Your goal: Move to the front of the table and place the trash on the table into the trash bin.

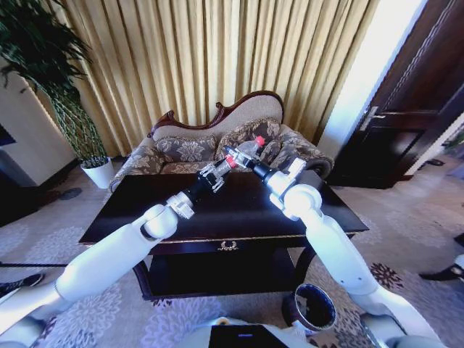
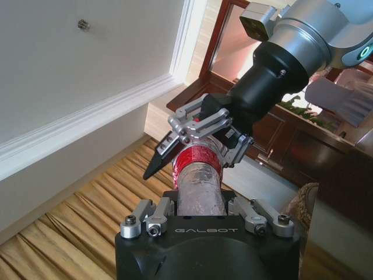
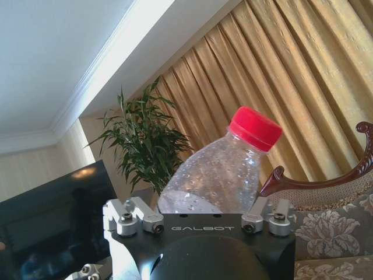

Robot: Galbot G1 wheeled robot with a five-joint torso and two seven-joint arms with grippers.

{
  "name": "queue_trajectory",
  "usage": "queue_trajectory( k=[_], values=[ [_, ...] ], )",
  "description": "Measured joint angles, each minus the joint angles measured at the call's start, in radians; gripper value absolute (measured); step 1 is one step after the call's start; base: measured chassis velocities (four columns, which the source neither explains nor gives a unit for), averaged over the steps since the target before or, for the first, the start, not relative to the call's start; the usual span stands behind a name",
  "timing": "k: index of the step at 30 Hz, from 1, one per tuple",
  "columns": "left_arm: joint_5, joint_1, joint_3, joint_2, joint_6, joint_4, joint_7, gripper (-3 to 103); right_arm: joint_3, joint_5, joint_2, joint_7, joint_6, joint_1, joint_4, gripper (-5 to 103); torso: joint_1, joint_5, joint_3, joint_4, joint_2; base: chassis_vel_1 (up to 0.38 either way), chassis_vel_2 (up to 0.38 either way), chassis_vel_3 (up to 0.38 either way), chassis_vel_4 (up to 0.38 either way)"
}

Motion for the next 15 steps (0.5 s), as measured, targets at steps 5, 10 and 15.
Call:
queue_trajectory(
  k=[5, 10, 15],
  values=[
    [-0.001, 0.016, -0.005, 0.001, 0.002, -0.01, 0.001, 35, 0.01, 0.001, -0.013, 0.0, -0.009, -0.016, 0.017, 63, 0.0, -0.0001, 0.0, 0.0, 0.0, 0.0, 0.0, 0.0, 0.0],
    [-0.003, 0.02, -0.004, 0.002, -0.005, -0.012, 0.006, 35, 0.017, 0.0, -0.019, -0.001, -0.01, -0.032, 0.028, 53, 0.0, 0.0, 0.0, 0.0, 0.0, 0.0, 0.0, 0.0, 0.0],
    [-0.008, 0.019, 0.0, -0.002, -0.029, -0.009, 0.014, 44, 0.034, -0.019, -0.021, 0.001, -0.01, -0.054, 0.04, 44, 0.0, -0.0001, 0.0, 0.0, 0.0, 0.0, 0.0, 0.0, 0.0]
  ],
)
